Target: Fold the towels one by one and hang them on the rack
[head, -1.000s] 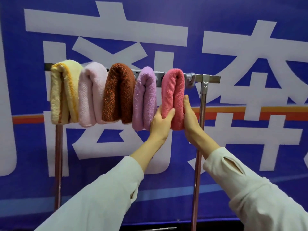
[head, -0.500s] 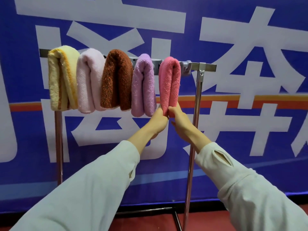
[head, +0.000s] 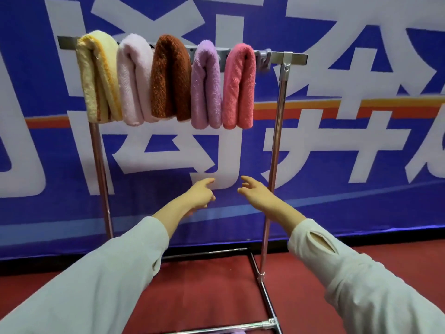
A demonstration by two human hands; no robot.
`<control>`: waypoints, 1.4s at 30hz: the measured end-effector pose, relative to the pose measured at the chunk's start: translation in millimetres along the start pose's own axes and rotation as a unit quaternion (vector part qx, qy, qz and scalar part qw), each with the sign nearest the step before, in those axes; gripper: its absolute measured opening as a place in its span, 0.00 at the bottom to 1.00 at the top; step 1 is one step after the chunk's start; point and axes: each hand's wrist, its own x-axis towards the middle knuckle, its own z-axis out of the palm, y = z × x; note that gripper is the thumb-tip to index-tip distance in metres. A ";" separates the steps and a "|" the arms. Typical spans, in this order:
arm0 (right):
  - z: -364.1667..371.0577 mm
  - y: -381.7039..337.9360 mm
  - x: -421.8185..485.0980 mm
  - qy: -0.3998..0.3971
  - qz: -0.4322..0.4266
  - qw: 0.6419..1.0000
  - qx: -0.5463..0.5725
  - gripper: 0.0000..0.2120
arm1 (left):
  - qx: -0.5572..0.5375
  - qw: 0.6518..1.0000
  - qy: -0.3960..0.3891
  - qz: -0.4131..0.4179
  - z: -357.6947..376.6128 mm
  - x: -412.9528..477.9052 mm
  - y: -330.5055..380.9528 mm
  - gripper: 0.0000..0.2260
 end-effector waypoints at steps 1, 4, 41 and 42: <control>5.6 12.8 -5.0 -0.002 0.012 1.000 0.001 0.26 | -0.008 1.000 -0.003 -0.016 0.5 -7.4 -12.9 0.28; 26.9 59.8 -16.5 -0.003 0.073 0.997 0.012 0.26 | -0.021 0.996 -0.033 -0.076 5.8 -24.1 -55.8 0.26; 293.7 428.2 -100.2 -0.206 0.176 0.895 -0.355 0.17 | -0.117 0.878 -0.121 -0.448 230.6 -44.1 -453.6 0.24; 290.2 428.5 -95.7 -0.169 0.166 0.912 -0.334 0.14 | -0.115 0.879 -0.121 -0.447 232.0 -44.0 -451.3 0.24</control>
